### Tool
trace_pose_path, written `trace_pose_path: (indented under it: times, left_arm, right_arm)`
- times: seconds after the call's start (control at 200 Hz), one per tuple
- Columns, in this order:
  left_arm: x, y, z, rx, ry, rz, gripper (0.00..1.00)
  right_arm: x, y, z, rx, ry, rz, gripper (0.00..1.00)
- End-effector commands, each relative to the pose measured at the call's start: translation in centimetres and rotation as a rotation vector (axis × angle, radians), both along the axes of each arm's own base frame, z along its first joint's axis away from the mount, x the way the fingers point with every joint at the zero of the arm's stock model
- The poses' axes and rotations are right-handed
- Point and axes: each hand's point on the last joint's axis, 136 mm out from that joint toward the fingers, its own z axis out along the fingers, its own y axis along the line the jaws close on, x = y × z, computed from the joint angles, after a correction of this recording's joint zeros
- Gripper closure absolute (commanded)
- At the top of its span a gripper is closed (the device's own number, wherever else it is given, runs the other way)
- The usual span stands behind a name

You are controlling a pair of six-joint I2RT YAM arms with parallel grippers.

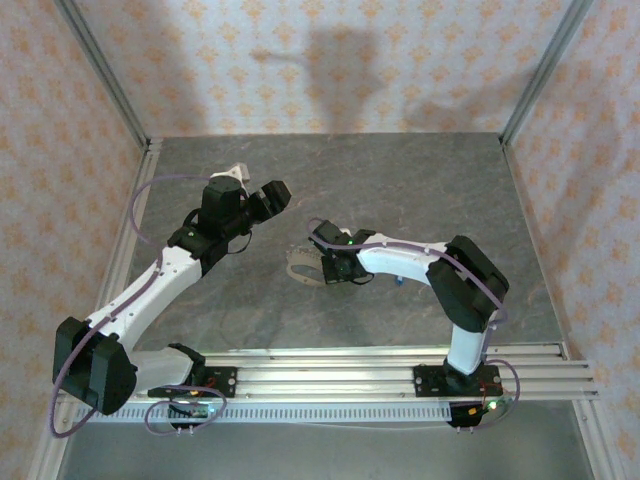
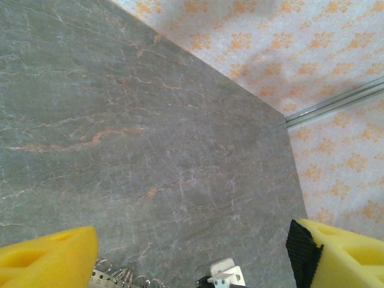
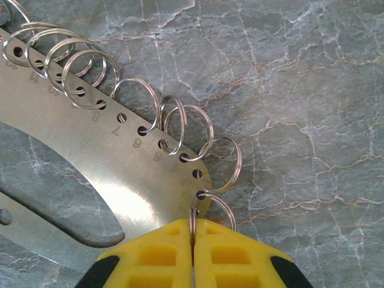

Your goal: Put the keys on the keyring

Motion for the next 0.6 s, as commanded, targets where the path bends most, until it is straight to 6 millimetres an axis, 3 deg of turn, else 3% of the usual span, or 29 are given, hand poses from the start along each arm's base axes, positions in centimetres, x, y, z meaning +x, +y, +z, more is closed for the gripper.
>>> trace_pose_path:
  times: [0.0,0.18,0.295,0.45,0.595]
  left_arm:
    - [0.1,0.4,0.8,0.006,-0.041,0.015,0.16]
    - [0.0,0.4,0.8,0.006,-0.039,0.016,0.16]
    - [0.0,0.6,0.5,0.012,-0.027,0.023,0.16]
    - [0.3,0.7,-0.1,0.015,0.025,0.045,0.15]
    - [0.6,1.0,0.3,0.025,0.045,0.072,0.14]
  right_arm:
    - [0.0,-0.7,-0.3,-0.057,-0.009,0.001,0.96]
    - [0.2,-0.9,-0.1,-0.068,-0.030,0.013,1.00]
    - [0.7,-0.4,1.3,-0.028,-0.070,0.042,1.00]
    - [1.8,1.1,5.6,0.094,-0.153,0.089,1.00]
    - [3.2,2.0,11.1,0.246,-0.249,0.130,1.00]
